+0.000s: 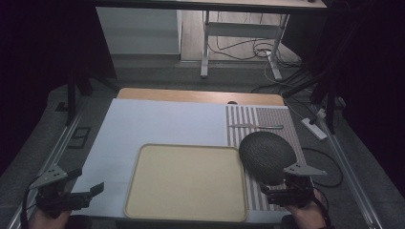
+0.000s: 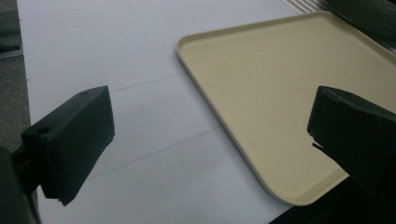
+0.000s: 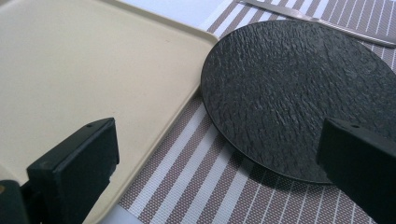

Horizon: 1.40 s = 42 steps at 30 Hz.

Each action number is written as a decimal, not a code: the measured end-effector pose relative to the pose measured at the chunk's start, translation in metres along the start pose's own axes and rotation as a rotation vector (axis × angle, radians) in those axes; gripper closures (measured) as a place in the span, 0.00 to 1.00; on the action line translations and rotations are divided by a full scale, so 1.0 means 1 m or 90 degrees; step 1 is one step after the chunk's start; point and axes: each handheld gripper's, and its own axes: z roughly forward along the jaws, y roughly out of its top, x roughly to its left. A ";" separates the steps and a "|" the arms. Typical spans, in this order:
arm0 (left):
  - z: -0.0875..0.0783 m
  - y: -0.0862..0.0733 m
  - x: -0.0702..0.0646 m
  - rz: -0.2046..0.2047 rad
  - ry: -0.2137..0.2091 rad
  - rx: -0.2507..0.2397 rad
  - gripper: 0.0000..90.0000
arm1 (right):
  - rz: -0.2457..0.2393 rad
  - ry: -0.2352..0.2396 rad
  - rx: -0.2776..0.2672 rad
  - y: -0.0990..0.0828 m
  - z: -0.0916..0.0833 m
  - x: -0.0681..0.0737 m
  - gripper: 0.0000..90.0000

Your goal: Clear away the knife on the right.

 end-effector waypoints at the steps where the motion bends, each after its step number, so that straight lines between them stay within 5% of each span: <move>1: 0.000 0.000 -0.001 0.002 0.002 0.004 0.02 | 0.002 0.002 0.000 0.000 0.000 0.000 0.00; 19: 0.002 0.001 -0.003 0.001 0.001 0.019 0.02 | 0.018 0.000 0.009 0.001 0.001 -0.003 0.00; 42: 0.003 0.001 -0.003 0.000 0.006 0.026 0.02 | -0.005 -0.012 0.009 0.010 0.007 0.002 0.00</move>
